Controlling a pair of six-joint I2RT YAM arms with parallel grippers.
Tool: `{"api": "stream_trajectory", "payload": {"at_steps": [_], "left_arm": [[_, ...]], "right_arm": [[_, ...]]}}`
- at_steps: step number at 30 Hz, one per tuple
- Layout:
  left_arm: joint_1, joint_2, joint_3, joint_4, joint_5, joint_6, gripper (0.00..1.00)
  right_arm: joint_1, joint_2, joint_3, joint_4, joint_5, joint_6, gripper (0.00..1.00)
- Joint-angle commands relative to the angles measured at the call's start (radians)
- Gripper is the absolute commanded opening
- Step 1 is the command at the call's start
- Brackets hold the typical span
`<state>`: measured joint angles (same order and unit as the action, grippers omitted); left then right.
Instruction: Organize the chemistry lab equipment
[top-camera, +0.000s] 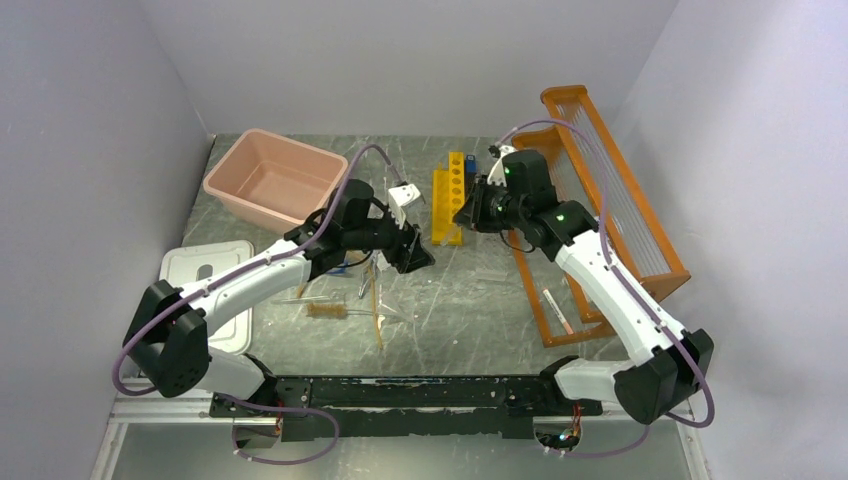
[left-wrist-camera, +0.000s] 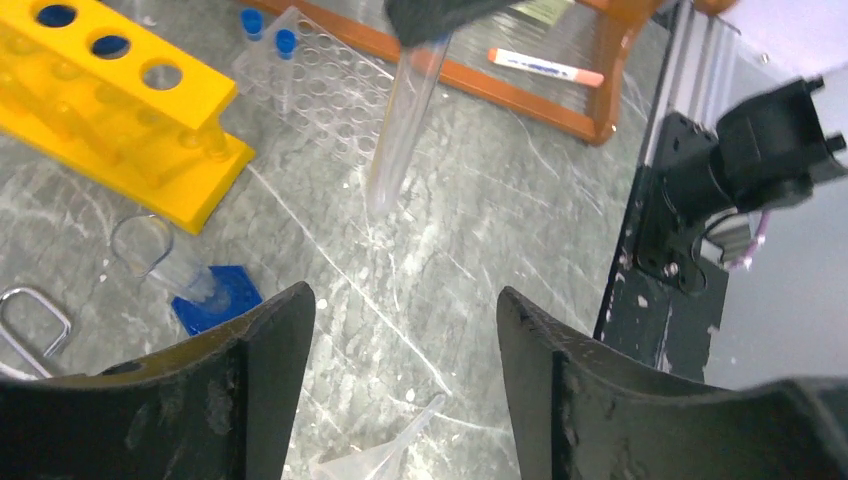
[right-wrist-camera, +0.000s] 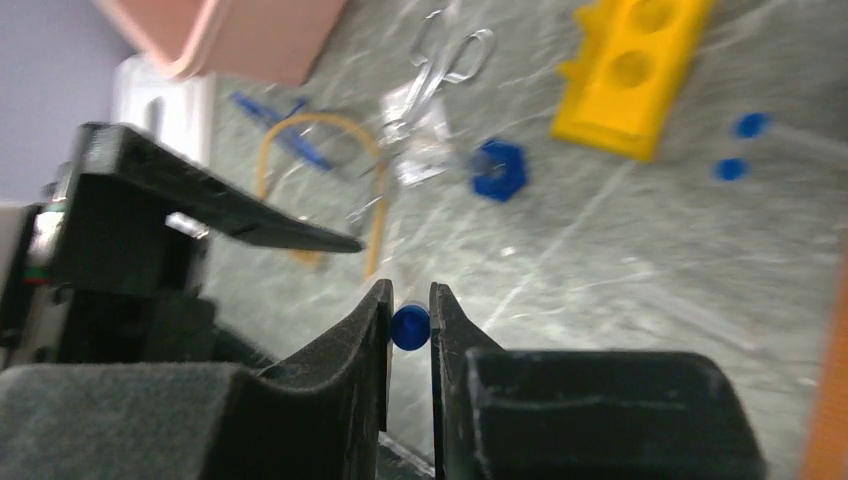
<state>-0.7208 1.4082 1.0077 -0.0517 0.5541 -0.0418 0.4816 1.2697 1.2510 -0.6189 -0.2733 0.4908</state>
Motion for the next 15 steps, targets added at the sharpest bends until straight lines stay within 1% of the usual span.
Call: {"api": "stream_trajectory", "payload": {"at_steps": [1, 3, 6, 9, 15], "left_arm": [[-0.002, -0.037, -0.035, 0.111, -0.131, -0.124, 0.73], [-0.002, -0.053, -0.055, 0.134, -0.159, -0.157, 0.74], [-0.001, -0.071, -0.071, 0.143, -0.175, -0.197, 0.74], [-0.002, -0.087, -0.083, 0.148, -0.181, -0.214, 0.74], [-0.002, -0.117, -0.096, 0.139, -0.208, -0.232, 0.74]], "right_arm": [[-0.007, -0.058, -0.005, -0.011, 0.393, -0.13, 0.09], [-0.007, -0.079, -0.063, 0.045, 0.518, -0.162, 0.09], [-0.007, -0.091, -0.163, 0.15, 0.64, -0.179, 0.09], [-0.008, -0.083, -0.272, 0.295, 0.69, -0.182, 0.09], [-0.008, -0.022, -0.377, 0.484, 0.727, -0.186, 0.08]]}}
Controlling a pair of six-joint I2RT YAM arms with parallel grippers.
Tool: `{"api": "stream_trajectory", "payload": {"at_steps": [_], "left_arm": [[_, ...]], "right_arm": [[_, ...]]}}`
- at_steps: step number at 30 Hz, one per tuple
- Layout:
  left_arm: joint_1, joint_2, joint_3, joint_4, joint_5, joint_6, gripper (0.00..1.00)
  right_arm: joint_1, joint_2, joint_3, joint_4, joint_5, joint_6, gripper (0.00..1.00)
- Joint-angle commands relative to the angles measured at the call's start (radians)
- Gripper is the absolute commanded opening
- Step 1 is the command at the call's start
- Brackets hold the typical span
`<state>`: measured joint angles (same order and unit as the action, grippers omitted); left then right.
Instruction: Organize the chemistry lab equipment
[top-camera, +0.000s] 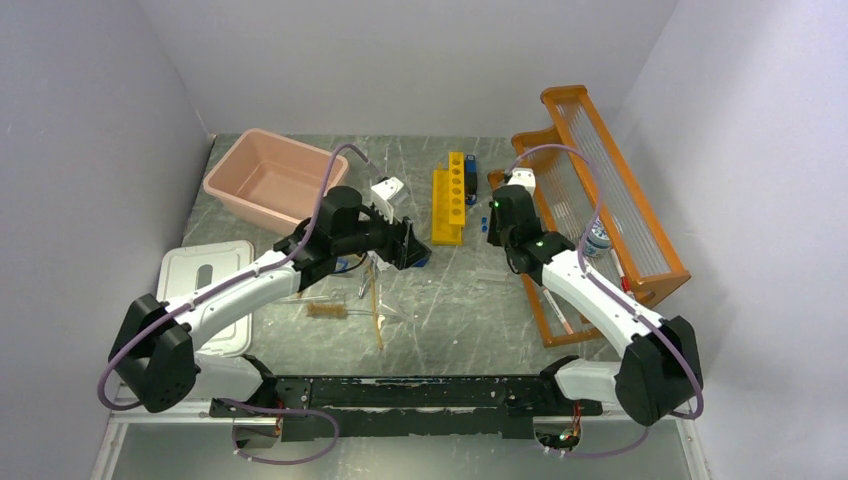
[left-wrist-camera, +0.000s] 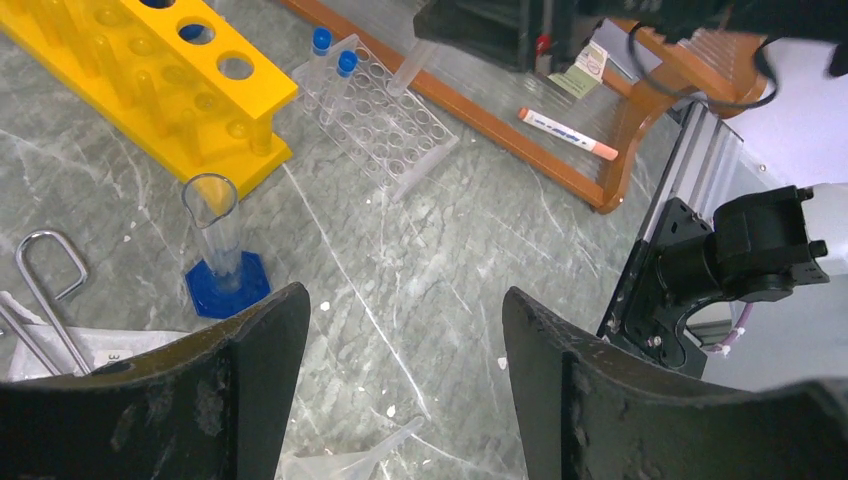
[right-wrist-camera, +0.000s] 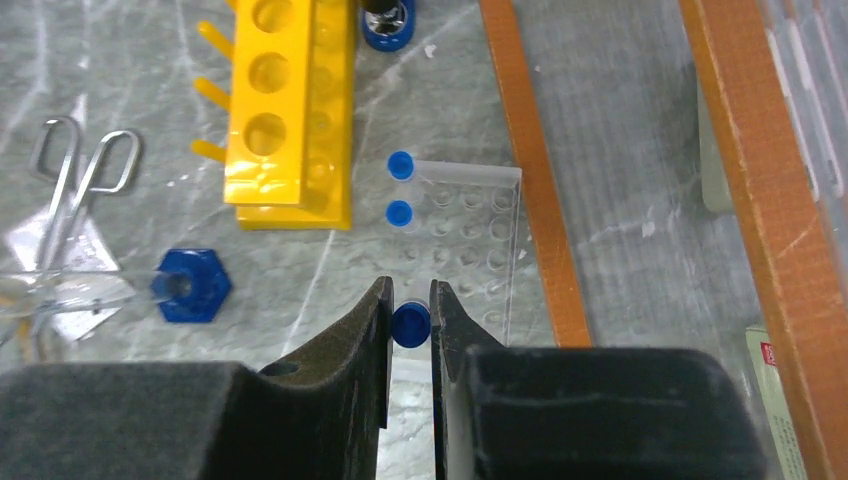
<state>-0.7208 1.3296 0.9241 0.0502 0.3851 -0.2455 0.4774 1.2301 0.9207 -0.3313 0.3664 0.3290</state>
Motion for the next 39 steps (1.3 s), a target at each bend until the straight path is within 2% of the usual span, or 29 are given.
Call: {"api": "stream_trajectory", "payload": {"at_steps": [1, 12, 29, 35, 39], "left_arm": [[-0.002, -0.043, -0.015, 0.037, -0.042, -0.029, 0.74], [-0.001, -0.046, -0.017, 0.03, -0.054, -0.034, 0.74], [-0.001, -0.026, -0.006, 0.029, -0.043, -0.02, 0.74], [0.0, -0.032, -0.002, 0.016, -0.048, -0.002, 0.74], [0.0, -0.053, 0.004, -0.001, -0.101, 0.017, 0.74]], "right_arm": [[-0.005, 0.022, -0.066, 0.231, 0.084, -0.032, 0.08], [-0.008, 0.086, -0.129, 0.325, 0.022, 0.007, 0.08], [-0.009, 0.156, -0.152, 0.328, 0.018, 0.004, 0.08], [-0.008, 0.188, -0.128, 0.304, -0.001, 0.004, 0.13], [-0.009, 0.216, -0.09, 0.253, -0.01, -0.002, 0.15]]}}
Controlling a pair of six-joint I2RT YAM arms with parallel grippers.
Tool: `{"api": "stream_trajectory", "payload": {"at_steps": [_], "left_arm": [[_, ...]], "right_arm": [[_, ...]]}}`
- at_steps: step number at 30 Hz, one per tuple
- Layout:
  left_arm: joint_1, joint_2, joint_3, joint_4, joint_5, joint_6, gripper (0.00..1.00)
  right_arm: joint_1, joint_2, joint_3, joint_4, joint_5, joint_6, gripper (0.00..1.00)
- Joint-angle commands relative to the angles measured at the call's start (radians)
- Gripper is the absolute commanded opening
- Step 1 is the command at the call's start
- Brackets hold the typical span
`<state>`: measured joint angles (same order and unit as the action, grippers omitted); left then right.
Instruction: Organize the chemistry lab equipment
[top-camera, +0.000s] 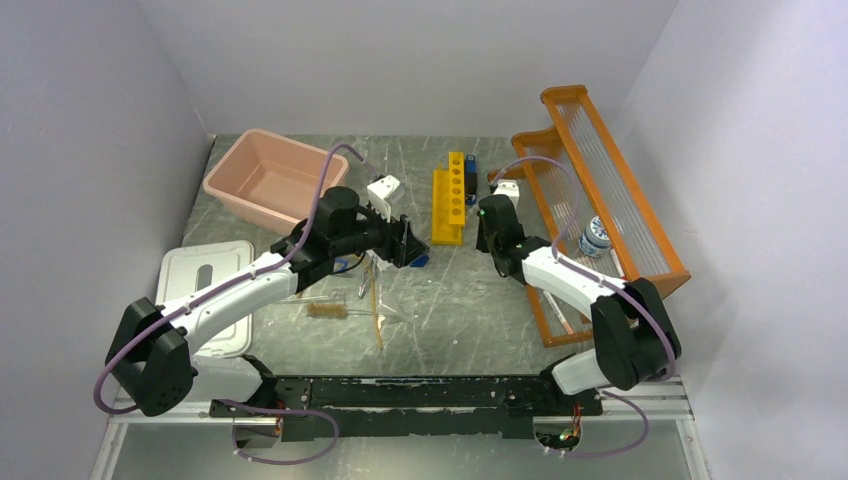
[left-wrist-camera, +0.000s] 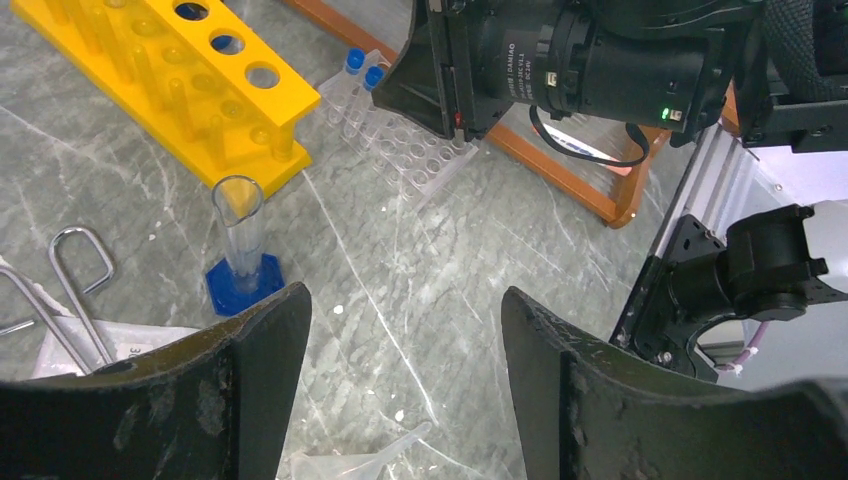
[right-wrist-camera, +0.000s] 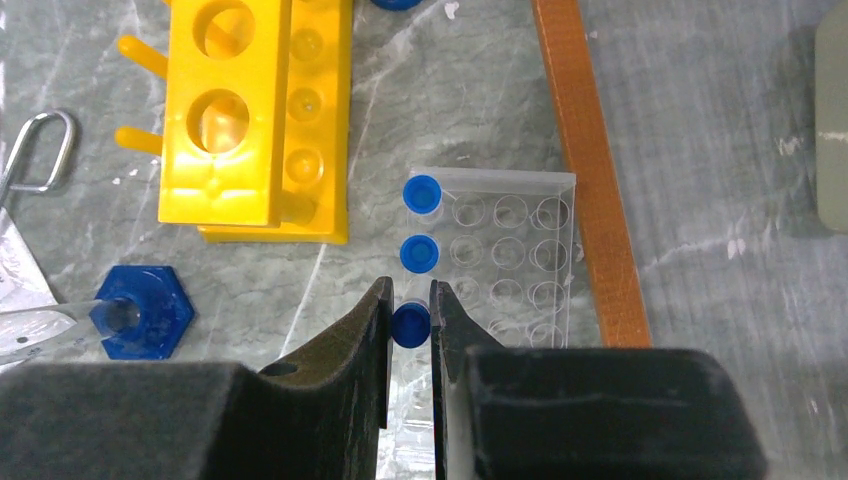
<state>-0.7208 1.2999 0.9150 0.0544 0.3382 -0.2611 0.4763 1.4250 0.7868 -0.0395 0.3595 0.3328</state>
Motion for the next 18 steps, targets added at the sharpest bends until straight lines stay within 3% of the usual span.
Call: {"api": "stream_trajectory", "payload": {"at_steps": [1, 5, 11, 18], "left_arm": [[0.0, -0.028, 0.008, -0.002, -0.069, 0.031, 0.74], [0.0, -0.049, -0.014, 0.029, -0.076, 0.016, 0.74], [0.0, -0.069, -0.038, 0.046, -0.085, 0.006, 0.74], [0.0, -0.088, -0.045, 0.018, -0.112, 0.002, 0.75]], "right_arm": [[-0.008, 0.027, 0.049, -0.047, 0.002, -0.007, 0.16], [-0.008, 0.035, 0.069, -0.09, 0.027, -0.003, 0.25], [-0.011, 0.04, 0.1, -0.146, 0.052, 0.015, 0.49], [-0.012, -0.012, 0.128, -0.221, 0.034, 0.031, 0.57]]}}
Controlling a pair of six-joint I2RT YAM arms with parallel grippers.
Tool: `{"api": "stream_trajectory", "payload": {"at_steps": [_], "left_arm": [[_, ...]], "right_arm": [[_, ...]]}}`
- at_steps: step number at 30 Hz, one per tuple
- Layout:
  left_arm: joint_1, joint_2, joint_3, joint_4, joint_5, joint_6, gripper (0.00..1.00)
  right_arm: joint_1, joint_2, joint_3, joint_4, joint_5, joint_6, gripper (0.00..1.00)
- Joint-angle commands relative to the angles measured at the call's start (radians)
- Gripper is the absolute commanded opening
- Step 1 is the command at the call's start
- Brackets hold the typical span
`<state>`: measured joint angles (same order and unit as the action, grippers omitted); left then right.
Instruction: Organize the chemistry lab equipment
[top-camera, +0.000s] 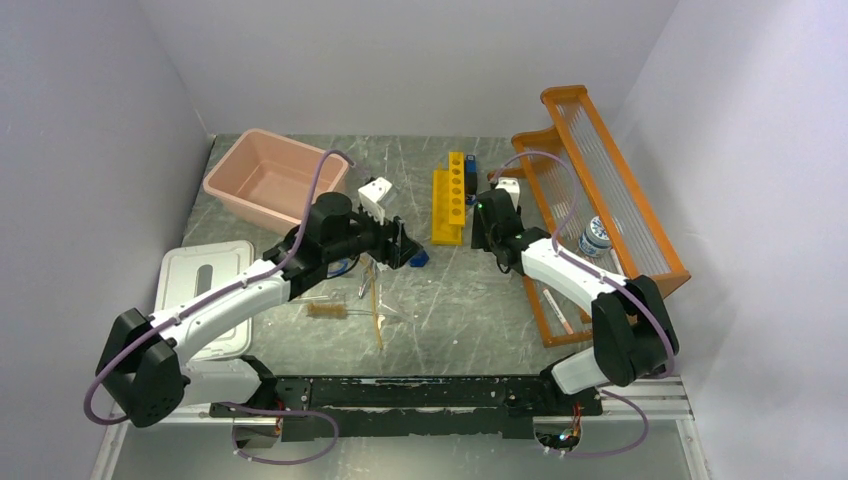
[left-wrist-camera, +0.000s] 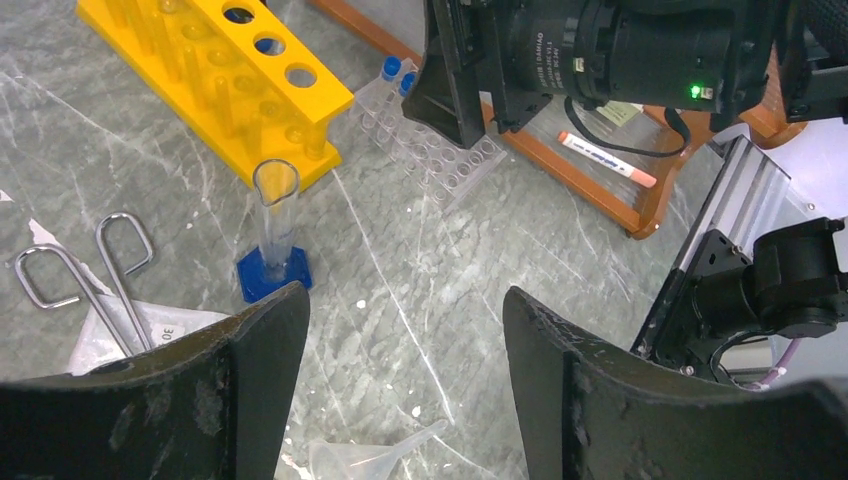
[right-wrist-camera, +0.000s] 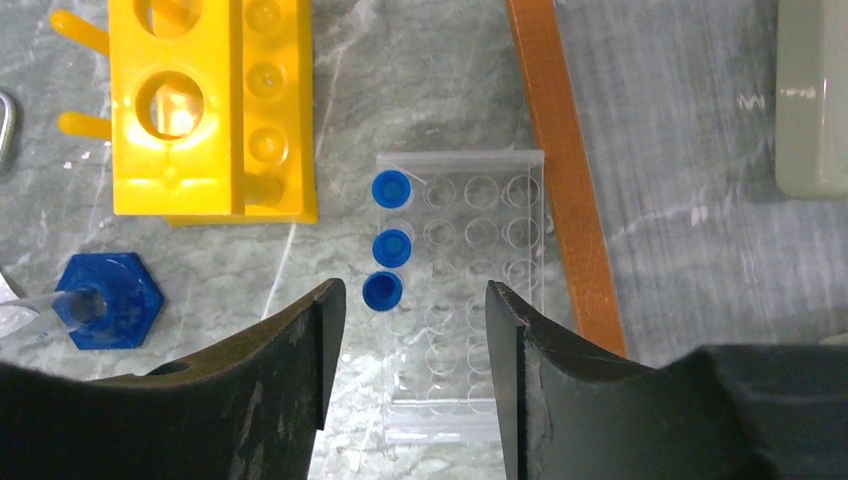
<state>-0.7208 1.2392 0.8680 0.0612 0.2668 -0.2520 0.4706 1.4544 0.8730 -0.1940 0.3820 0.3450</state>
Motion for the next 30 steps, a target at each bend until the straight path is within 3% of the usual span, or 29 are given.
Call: {"api": "stream_trajectory", "payload": {"at_steps": [1, 7, 14, 23, 26, 30], "left_arm": [[0.0, -0.029, 0.007, 0.0, -0.051, -0.011, 0.75], [0.003, -0.046, 0.042, -0.096, -0.198, -0.065, 0.8], [0.06, -0.063, 0.043, -0.221, -0.345, -0.184, 0.85], [0.14, -0.085, 0.005, -0.214, -0.285, -0.252, 0.97], [0.139, -0.057, -0.011, -0.142, -0.19, -0.178, 0.96], [0.131, 0.036, 0.01, -0.075, -0.059, -0.061, 0.86]], "right_arm": [[-0.007, -0.055, 0.053, -0.079, 0.005, 0.021, 0.59], [-0.007, -0.149, 0.118, -0.161, -0.058, 0.0, 0.62], [0.002, -0.197, 0.107, -0.159, -0.236, -0.047, 0.61], [0.121, -0.193, -0.008, -0.025, -0.334, 0.018, 0.61], [0.174, -0.165, -0.033, 0.014, -0.302, 0.021, 0.61], [0.178, -0.141, -0.054, 0.069, -0.317, 0.05, 0.61]]}}
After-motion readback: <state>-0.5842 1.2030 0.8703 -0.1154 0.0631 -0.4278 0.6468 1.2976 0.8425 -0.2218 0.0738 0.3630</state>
